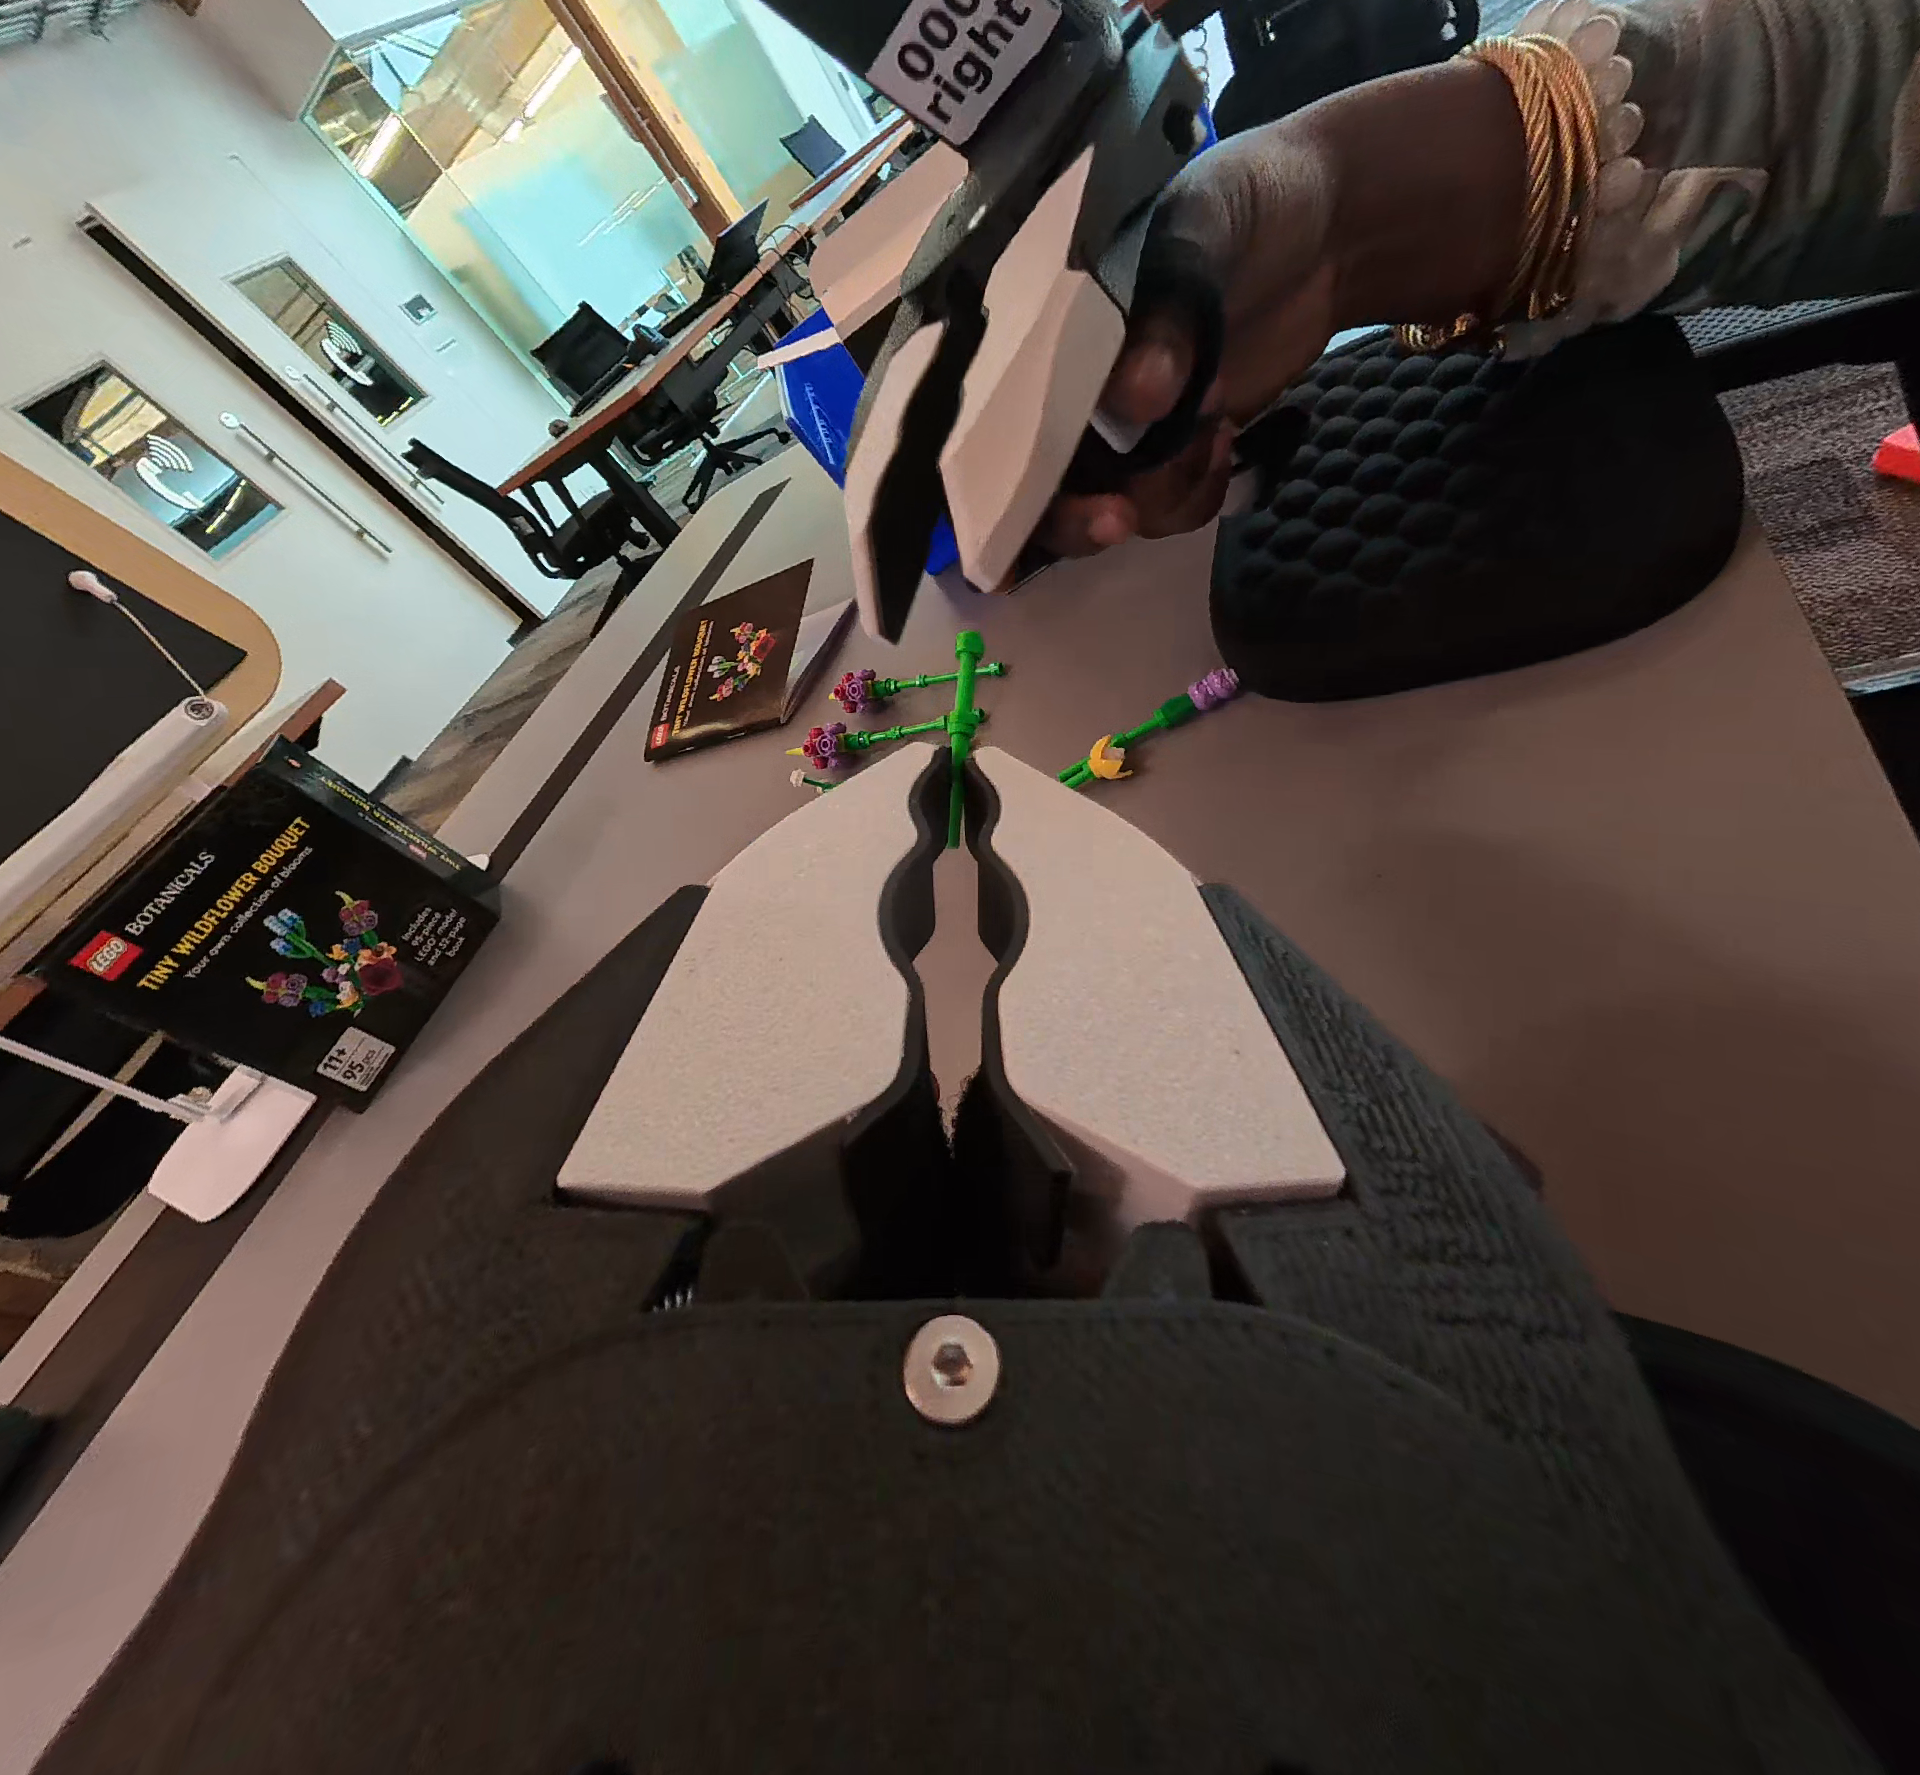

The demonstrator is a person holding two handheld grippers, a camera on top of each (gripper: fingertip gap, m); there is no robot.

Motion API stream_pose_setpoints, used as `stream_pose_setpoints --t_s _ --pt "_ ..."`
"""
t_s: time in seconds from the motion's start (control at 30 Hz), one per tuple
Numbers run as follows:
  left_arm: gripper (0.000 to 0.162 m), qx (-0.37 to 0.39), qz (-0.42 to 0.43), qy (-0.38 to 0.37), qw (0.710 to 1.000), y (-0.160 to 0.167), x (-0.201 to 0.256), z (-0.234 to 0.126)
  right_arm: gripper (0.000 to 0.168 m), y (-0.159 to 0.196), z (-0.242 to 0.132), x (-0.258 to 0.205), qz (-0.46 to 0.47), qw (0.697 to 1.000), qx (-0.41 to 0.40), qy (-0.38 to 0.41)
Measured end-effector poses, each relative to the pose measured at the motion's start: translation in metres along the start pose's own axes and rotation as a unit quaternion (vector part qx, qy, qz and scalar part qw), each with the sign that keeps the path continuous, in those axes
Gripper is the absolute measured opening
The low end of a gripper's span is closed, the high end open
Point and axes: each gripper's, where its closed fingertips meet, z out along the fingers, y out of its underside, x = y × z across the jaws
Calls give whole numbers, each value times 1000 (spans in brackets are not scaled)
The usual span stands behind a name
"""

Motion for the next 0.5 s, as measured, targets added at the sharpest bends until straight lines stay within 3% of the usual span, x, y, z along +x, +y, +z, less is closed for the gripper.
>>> stream_pose_setpoints --t_s 0.13,0.33,0.5 --pt "2 -1 3 -2 1000 0 0 0 22 8 5 0 -13 1000 -23 6" --pt "2 -6 7 -1 1000 2 1 1 6 16 13 -4 -24 999 -47 2" --pt "8 -5 -6 -1 1000 3 1 2 5 16 12 -5 -29 998 -48 2"
